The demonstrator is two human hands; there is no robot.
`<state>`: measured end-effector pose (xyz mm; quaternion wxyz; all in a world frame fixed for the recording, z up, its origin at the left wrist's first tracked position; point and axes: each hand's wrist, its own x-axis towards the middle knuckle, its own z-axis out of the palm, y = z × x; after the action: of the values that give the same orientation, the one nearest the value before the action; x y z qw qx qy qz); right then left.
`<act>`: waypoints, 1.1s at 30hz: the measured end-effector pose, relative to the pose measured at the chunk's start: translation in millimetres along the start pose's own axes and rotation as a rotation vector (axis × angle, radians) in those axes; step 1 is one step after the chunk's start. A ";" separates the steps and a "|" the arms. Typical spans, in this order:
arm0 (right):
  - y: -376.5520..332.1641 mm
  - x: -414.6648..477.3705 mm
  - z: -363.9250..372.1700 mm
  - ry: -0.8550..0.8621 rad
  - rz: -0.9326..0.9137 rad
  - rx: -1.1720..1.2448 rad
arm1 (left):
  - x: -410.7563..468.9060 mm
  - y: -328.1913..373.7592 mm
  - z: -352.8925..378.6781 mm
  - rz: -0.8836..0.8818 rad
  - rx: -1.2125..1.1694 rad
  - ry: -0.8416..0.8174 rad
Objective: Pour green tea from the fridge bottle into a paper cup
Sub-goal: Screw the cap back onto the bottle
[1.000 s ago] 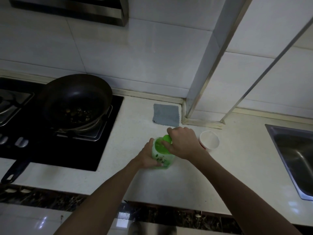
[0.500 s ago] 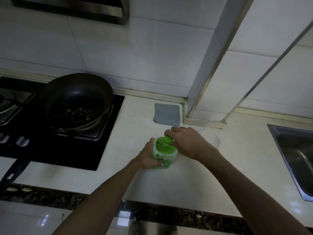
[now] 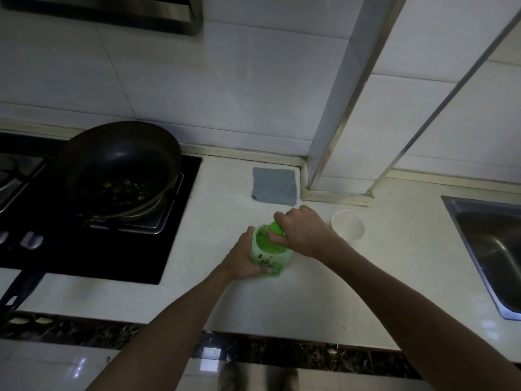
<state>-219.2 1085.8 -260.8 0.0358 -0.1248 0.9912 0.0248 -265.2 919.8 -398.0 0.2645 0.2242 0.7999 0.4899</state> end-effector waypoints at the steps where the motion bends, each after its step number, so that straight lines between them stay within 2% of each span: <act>1: 0.0 0.8 0.4 -0.012 0.028 -0.001 | 0.9 -2.3 -0.2 -0.003 0.013 -0.001; 6: -17.2 -1.2 6.5 0.069 0.264 -0.030 | 2.7 -5.3 -0.6 -0.003 0.038 0.012; 10: -26.4 -12.3 23.8 0.258 0.374 0.205 | 4.5 -1.8 -1.3 0.022 0.068 -0.001; 14: -18.3 -20.8 40.1 0.222 0.360 0.419 | 3.9 -4.5 -1.6 0.012 0.087 -0.002; 16: -14.8 -24.0 50.0 0.202 0.372 0.605 | 4.4 -4.6 -2.8 -0.003 0.095 -0.015; 18: -11.5 -23.5 55.5 0.138 0.350 0.780 | 4.0 -2.2 -3.4 -0.007 0.105 -0.010; 21: -10.7 -21.3 60.4 0.001 0.263 0.862 | 4.0 0.8 -2.3 0.000 0.090 0.006; 27: -10.5 -26.3 84.7 0.134 0.338 1.014 | 1.8 13.4 2.5 -0.010 -0.007 0.032; 33: -9.0 -27.8 85.7 0.191 0.261 1.052 | -13.9 15.0 2.7 -0.127 -0.167 0.010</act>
<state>-184.5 1088.9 -344.5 0.0001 0.0324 0.8760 -0.4812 -251.4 919.3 -382.7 0.3087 0.1477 0.7701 0.5384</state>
